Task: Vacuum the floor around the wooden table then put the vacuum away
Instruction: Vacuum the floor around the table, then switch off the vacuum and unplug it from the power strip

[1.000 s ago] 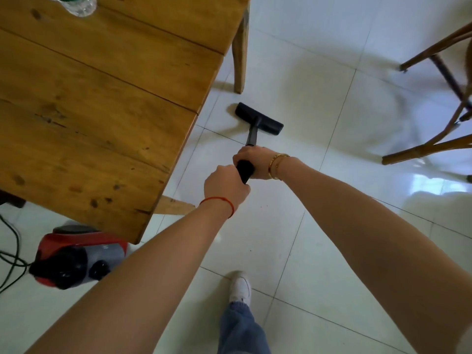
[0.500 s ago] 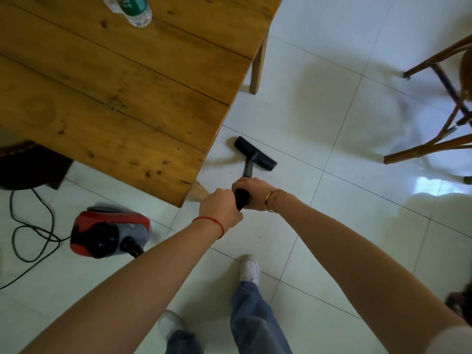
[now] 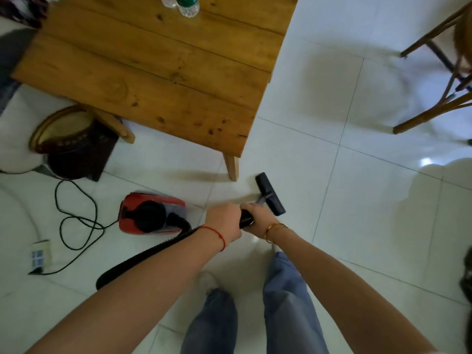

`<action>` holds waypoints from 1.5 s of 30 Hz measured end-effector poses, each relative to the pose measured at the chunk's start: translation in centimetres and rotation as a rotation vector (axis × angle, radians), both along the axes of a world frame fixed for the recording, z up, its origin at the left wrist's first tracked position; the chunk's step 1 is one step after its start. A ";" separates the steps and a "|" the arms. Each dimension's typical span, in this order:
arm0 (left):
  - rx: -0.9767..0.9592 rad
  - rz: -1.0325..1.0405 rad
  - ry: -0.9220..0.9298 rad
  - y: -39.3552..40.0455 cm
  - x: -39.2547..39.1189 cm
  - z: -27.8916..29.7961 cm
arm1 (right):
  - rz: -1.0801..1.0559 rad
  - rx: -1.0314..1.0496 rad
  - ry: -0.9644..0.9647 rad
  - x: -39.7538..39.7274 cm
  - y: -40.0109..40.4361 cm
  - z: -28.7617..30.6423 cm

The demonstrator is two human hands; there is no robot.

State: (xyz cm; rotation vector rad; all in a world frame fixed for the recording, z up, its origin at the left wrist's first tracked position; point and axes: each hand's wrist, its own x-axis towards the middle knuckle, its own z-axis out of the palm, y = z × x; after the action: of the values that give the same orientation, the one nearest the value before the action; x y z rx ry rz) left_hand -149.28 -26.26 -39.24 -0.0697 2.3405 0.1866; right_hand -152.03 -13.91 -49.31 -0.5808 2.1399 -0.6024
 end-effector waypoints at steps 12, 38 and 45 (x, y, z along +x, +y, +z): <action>-0.090 -0.223 0.147 -8.8 8.9 2.7 | -0.247 -0.086 -0.026 10.3 -7.9 1.6; -0.112 0.127 0.528 -25.0 14.1 6.7 | -0.645 -0.202 -0.101 11.4 -14.7 4.7; 0.000 0.359 0.492 -33.9 14.1 4.1 | -0.828 -0.183 -0.095 11.8 -18.9 4.6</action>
State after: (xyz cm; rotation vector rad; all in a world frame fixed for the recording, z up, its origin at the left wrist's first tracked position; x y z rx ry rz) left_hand -135.23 -60.20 -35.13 -0.4960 2.8006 0.4207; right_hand -140.24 -32.86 -44.67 0.2819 2.1977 -1.2457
